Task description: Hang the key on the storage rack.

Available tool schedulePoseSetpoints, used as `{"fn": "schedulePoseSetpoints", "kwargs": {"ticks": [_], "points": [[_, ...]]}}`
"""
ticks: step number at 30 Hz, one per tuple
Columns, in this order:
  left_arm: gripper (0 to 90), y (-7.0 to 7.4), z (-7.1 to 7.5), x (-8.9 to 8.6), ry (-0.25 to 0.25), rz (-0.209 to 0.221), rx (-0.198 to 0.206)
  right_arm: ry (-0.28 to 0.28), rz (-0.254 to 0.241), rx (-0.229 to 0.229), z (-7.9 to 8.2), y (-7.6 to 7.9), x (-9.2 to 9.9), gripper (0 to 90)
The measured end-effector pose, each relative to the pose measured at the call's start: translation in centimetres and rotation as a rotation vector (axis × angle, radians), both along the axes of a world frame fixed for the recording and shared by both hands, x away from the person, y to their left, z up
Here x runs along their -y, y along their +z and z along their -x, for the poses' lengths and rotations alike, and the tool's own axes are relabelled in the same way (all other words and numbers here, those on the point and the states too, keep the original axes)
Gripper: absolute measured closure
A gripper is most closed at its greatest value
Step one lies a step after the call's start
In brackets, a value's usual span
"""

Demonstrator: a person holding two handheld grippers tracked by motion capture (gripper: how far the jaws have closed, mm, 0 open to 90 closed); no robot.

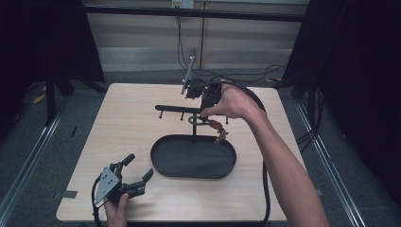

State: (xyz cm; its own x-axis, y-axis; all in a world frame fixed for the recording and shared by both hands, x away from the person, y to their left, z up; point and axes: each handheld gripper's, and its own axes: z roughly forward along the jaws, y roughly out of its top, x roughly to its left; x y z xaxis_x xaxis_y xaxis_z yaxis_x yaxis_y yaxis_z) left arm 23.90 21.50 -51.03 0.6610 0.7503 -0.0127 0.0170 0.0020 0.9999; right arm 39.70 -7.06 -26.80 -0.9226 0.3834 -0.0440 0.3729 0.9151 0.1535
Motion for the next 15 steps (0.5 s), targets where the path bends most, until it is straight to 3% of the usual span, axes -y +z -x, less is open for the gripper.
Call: {"fn": "schedulePoseSetpoints", "kwargs": {"ticks": [7, 15], "points": [[15.6, 0.00, -0.01, 0.01, -0.001, 0.001, 0.001, -0.038, -0.024, 0.009, -0.92, -0.59, 0.75, 85.4], [15.6, 0.00, 0.02, 0.00, -0.003, 0.001, 0.000, -0.038, -0.026, -0.001, -1.44, -1.02, 0.59, 85.1]]}}
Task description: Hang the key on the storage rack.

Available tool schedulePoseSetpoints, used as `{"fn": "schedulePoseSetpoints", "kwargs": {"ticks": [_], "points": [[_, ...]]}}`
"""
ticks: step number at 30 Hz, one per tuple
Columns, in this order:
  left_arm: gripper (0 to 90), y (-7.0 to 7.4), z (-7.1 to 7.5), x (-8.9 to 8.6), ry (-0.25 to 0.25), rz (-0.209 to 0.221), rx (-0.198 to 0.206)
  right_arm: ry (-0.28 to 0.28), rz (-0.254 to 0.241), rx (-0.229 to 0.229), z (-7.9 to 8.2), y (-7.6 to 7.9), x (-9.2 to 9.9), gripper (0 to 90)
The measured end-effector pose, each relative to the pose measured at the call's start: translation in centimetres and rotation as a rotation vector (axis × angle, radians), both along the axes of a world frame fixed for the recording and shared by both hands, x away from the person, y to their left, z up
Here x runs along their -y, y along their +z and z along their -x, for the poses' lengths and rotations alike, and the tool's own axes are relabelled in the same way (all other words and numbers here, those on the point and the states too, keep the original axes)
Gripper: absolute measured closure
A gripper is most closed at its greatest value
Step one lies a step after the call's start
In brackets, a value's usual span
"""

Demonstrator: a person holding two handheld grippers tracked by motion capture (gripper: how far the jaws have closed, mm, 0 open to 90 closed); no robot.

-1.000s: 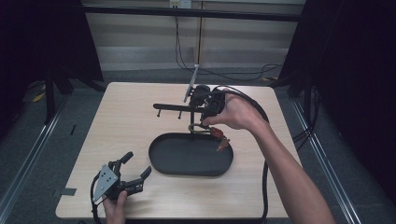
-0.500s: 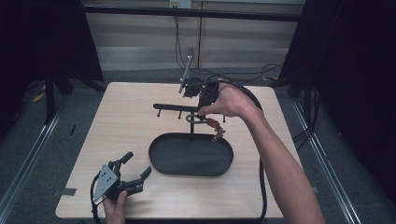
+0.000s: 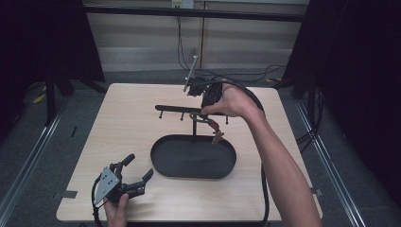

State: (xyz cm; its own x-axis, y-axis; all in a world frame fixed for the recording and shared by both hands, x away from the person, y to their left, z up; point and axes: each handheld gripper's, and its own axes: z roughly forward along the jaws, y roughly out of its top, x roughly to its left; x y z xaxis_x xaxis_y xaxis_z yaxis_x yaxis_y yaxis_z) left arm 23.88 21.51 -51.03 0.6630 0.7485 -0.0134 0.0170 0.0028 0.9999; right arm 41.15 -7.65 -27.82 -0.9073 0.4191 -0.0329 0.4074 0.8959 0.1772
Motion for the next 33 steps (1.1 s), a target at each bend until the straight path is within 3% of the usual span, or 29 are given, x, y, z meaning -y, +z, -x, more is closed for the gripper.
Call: {"fn": "schedulePoseSetpoints", "kwargs": {"ticks": [10, 14, 18, 24, 33], "points": [[15.6, 0.0, 0.0, 0.0, -0.004, 0.000, 0.002, -0.009, -0.038, -0.014, 0.0, 0.1, 0.6, 81.6], [15.6, 0.0, 0.0, -0.1, -0.002, -0.008, 0.000, 0.012, -0.034, -0.014, 0.0, -0.2, 0.6, 80.3], [15.6, 0.0, 0.0, 0.0, 0.000, 0.002, 0.000, 0.003, -0.038, -0.007, -0.2, -0.3, 0.5, 81.1], [15.6, 0.0, 0.0, 0.0, -0.002, -0.007, 0.001, -0.043, -0.004, 0.004, -0.5, -0.3, 0.7, 83.5], [15.6, 0.0, 0.0, 0.0, 0.001, 0.001, -0.003, -0.053, -0.023, -0.016, -0.5, -0.4, 1.5, 83.4]]}}
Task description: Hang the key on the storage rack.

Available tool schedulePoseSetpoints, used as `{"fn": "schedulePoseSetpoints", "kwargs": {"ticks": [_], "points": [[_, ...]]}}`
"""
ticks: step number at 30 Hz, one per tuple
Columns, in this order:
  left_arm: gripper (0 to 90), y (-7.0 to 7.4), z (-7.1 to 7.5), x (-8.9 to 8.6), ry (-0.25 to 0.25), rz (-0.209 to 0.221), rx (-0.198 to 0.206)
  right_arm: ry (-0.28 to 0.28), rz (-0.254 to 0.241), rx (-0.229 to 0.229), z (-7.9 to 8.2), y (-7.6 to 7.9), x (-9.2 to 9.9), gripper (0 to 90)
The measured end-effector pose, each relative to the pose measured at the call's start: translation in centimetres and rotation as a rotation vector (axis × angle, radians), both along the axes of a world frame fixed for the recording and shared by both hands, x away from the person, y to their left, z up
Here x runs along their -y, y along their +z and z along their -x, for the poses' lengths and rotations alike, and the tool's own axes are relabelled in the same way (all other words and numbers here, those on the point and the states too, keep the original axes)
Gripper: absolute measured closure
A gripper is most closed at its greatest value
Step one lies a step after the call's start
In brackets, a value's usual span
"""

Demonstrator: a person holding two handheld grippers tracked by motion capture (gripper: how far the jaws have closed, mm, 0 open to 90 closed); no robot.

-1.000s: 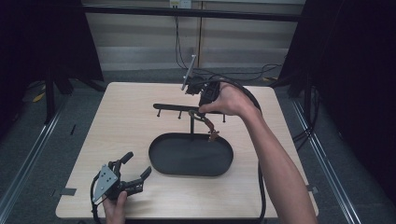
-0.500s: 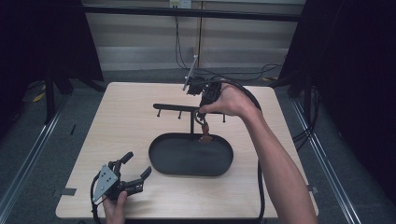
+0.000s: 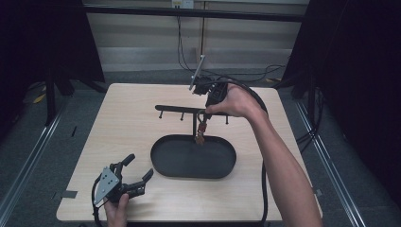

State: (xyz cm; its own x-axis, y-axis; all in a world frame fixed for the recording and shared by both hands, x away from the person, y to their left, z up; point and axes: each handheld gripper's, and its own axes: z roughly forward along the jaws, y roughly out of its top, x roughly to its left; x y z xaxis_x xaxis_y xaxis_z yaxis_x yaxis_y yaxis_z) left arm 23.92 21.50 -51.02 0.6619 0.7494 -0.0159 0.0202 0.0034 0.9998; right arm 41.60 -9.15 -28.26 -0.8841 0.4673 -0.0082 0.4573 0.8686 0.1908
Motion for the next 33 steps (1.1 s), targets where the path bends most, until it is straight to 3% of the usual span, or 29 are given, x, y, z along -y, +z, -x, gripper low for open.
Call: {"fn": "schedulePoseSetpoints", "kwargs": {"ticks": [12, 20, 24, 29, 33], "points": [[15.6, 0.0, 0.0, 0.0, -0.002, 0.001, -0.001, -0.016, 0.001, 0.001, 0.0, -0.1, 0.4, 81.7], [15.6, 0.0, 0.0, 0.0, 0.000, 0.005, -0.002, -0.021, -0.030, -0.002, 0.4, 0.2, 1.0, 82.8], [15.6, 0.0, 0.0, 0.0, 0.001, 0.005, 0.002, -0.051, -0.089, -0.007, 0.7, 0.3, 1.6, 81.7], [15.6, 0.0, 0.0, -0.1, 0.000, -0.012, 0.003, -0.056, -0.122, -0.030, 1.1, -0.1, 2.4, 80.4], [15.6, 0.0, 0.0, -0.1, -0.002, -0.010, 0.001, -0.058, -0.164, -0.016, 1.9, -0.5, 3.2, 78.5]]}}
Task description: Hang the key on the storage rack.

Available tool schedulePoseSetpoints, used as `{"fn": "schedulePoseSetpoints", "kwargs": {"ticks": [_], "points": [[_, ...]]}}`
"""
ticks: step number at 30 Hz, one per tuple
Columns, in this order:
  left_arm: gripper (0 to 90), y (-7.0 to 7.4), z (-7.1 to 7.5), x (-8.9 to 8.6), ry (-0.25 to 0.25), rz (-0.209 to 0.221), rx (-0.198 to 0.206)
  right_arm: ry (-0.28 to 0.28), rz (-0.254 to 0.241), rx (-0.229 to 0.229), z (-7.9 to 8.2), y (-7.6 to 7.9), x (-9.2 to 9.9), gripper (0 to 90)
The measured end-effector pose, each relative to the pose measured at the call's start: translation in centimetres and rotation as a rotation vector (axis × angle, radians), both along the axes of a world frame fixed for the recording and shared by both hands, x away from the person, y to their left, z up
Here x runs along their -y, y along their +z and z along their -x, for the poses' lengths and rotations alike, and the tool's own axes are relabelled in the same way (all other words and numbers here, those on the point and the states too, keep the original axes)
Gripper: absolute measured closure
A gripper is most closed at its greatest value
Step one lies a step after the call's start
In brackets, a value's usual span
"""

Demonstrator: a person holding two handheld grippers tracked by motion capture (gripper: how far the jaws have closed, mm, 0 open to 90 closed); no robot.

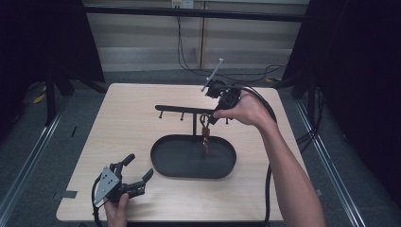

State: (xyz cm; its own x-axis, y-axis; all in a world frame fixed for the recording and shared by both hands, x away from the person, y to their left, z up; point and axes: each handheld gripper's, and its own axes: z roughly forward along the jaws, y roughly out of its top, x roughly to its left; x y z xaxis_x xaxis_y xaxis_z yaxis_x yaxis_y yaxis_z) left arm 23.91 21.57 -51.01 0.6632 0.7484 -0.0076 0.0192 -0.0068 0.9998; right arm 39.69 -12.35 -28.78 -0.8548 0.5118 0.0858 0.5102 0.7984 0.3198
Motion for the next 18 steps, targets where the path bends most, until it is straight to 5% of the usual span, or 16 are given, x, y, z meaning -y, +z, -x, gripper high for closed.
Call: {"fn": "schedulePoseSetpoints", "kwargs": {"ticks": [18], "points": [[15.6, 0.0, 0.0, 0.0, 0.001, -0.004, 0.002, -0.028, -0.237, 0.097, 3.3, -1.9, 2.8, 82.5]]}}
